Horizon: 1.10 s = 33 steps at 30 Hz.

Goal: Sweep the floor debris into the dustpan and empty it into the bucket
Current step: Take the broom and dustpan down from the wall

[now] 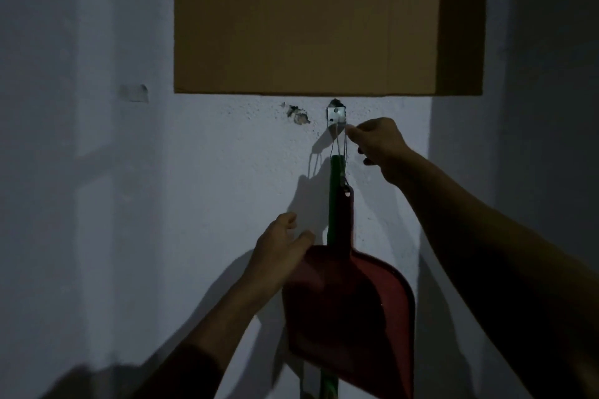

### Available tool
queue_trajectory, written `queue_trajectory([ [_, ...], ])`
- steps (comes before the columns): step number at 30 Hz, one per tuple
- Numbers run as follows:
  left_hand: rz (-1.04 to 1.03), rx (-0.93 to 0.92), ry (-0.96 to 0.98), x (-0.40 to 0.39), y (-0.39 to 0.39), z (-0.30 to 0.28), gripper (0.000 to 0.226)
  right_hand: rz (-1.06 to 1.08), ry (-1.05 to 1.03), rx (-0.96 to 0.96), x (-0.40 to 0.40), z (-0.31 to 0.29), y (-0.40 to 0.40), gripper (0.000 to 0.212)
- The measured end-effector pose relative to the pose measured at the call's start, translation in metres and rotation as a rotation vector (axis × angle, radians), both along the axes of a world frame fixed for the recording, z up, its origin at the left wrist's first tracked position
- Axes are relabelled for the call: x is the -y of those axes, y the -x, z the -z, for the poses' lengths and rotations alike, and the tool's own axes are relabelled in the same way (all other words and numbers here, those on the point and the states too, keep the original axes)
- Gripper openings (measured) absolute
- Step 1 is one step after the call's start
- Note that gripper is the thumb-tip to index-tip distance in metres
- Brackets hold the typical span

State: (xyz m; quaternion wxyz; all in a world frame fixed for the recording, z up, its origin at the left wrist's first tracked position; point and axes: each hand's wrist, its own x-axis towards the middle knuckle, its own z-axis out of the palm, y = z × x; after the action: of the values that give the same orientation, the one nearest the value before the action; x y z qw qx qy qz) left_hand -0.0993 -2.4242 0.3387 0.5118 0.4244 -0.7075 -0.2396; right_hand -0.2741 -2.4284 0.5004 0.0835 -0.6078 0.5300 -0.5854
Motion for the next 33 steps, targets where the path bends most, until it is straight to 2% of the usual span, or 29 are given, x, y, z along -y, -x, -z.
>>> queue_trajectory([
  [6, 0.227, -0.105, -0.081, 0.047, 0.039, -0.030, 0.087, -0.069, -0.011, -0.038, 0.046, -0.008, 0.014, 0.015],
  [7, 0.260, -0.108, -0.076, 0.053, 0.044, -0.032, 0.082, -0.077, 0.006, -0.034, 0.049, -0.008, 0.016, 0.014],
  [10, 0.328, -0.106, -0.062, 0.069, 0.057, -0.035, 0.048, -0.121, 0.039, 0.006, 0.053, -0.008, 0.020, 0.012],
  [15, 0.396, -0.122, -0.107, 0.084, 0.066, -0.036, 0.040, -0.137, 0.097, 0.064, 0.056, -0.009, 0.021, 0.014],
  [20, 0.416, -0.163, -0.095, 0.088, 0.068, -0.040, 0.050, -0.119, 0.118, 0.106, 0.058, -0.015, 0.019, 0.020],
  [29, 0.394, -0.129, -0.034, 0.091, 0.069, -0.058, 0.026, -0.149, 0.178, 0.174, 0.049, -0.024, 0.023, 0.017],
  [33, 0.425, -0.152, -0.029, 0.089, 0.067, -0.054, 0.025, -0.179, 0.166, 0.186, 0.042, -0.021, 0.025, 0.013],
])
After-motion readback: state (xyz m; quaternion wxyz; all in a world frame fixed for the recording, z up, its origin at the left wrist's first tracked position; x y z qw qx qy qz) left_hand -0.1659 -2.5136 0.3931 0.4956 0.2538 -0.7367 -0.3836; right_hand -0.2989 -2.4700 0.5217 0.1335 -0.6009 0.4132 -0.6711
